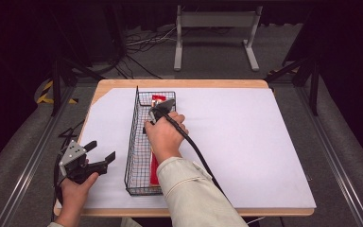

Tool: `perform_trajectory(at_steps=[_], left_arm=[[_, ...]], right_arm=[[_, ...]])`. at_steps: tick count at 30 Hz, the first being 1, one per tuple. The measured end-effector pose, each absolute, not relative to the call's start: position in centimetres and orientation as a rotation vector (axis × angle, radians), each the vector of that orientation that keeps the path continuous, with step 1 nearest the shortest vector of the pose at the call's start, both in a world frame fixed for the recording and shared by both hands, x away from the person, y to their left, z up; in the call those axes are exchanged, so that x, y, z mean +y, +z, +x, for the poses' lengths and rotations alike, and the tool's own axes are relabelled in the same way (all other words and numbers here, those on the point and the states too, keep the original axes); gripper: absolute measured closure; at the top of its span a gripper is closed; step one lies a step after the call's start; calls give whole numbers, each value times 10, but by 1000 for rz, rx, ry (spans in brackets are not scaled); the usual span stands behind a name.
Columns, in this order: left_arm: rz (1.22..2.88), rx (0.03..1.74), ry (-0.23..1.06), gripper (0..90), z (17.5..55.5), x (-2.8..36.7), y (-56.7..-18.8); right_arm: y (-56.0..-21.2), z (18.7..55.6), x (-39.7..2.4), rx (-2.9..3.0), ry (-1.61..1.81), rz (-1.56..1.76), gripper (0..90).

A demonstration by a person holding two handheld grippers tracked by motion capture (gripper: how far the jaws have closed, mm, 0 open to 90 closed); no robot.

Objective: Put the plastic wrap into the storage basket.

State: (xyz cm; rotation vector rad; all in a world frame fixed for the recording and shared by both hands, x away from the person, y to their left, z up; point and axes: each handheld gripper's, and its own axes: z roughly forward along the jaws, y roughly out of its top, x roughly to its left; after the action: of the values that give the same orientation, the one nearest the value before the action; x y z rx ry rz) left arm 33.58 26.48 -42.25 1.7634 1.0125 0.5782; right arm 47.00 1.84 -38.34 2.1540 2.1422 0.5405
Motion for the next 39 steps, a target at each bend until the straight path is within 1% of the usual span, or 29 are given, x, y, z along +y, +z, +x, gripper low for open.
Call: perform_trajectory(at_steps=[23,26,28,29,30,31,39], left_arm=[[1756,1016,573,157,335,266,-422],[1753,1016,572,157,335,267,-422],[1753,1021,572,158,335,268,-422],[1752,1021,573,158,335,268,-422],[1752,1021,572,158,335,268,-422],[1752,1021,572,158,335,268,-422],[1748,1024,573,158,334,268,-421]], right_arm=[[-396,471,24,2172,454,2121,385],[-395,471,24,2176,469,2122,360],[-392,470,25,2177,487,2115,345],[-389,470,25,2169,510,2118,321],[-385,470,24,2165,531,2112,263],[-385,470,24,2165,531,2112,263],[-348,465,8,2161,682,2022,258]])
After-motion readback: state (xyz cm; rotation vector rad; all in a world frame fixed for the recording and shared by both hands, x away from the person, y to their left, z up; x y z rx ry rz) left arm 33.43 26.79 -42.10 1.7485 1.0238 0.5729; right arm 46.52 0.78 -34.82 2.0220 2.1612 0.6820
